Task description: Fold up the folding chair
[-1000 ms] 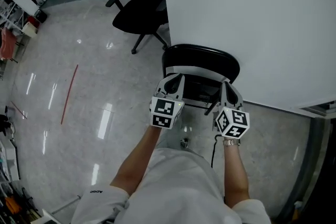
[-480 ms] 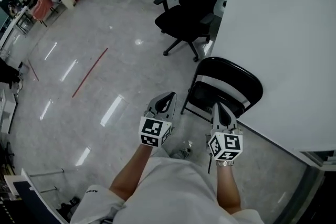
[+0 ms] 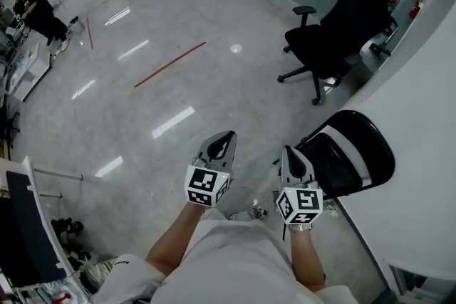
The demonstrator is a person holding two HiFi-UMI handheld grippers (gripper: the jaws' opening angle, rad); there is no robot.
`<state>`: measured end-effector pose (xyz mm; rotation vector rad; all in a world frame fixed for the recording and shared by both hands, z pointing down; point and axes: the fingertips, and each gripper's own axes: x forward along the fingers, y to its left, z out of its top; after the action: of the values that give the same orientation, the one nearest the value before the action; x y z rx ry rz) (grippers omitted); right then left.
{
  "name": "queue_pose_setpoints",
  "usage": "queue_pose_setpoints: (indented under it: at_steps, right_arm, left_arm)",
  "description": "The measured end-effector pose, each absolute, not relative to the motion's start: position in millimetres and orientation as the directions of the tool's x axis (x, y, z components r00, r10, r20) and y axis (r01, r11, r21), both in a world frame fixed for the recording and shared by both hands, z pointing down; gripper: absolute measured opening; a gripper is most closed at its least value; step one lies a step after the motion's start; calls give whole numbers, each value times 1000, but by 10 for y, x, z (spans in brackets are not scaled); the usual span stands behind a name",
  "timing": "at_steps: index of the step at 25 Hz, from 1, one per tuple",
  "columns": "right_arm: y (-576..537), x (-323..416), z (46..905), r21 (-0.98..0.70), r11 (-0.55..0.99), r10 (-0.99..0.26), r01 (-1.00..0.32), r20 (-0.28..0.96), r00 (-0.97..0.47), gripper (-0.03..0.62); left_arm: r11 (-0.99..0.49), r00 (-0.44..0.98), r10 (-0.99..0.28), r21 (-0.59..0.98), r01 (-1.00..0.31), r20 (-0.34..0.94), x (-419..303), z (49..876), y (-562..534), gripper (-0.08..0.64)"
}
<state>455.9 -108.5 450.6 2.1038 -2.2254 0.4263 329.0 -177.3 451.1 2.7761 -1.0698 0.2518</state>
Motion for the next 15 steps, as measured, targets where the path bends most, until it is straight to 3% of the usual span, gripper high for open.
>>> queue_pose_setpoints:
  at_steps: [15]
  right_arm:
    - [-1795,1588,4503,-139,396,-871,-907,257,-420,3]
  left_arm:
    - [-438,453,-867,114,-892,210,172,4613,-1998,12]
